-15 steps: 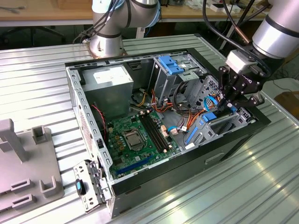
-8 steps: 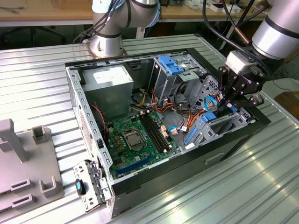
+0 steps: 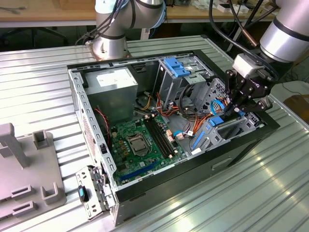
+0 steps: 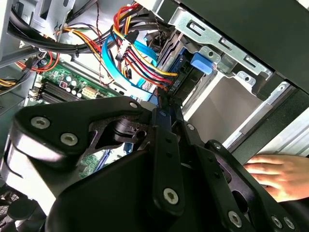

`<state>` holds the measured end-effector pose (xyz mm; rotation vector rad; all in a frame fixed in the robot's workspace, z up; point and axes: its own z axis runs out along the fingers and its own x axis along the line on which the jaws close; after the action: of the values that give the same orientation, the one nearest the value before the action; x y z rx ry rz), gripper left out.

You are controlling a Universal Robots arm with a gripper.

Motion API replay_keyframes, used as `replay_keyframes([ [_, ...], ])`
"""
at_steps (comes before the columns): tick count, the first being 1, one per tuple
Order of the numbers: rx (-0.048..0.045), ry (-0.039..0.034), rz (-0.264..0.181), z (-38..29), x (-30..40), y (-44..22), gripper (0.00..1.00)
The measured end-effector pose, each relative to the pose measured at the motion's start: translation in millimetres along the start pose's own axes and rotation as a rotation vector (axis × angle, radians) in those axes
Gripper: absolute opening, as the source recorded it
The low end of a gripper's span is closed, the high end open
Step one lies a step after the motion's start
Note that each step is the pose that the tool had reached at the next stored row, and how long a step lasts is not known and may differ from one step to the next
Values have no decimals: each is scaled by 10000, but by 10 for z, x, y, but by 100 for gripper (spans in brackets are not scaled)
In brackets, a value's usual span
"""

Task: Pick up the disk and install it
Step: 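Insert the second disk wire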

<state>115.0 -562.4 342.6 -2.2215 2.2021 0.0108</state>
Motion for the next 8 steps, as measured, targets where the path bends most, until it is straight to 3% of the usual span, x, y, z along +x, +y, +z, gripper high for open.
replay_keyframes([
  [8,1,-13,0,37,4,0,16],
])
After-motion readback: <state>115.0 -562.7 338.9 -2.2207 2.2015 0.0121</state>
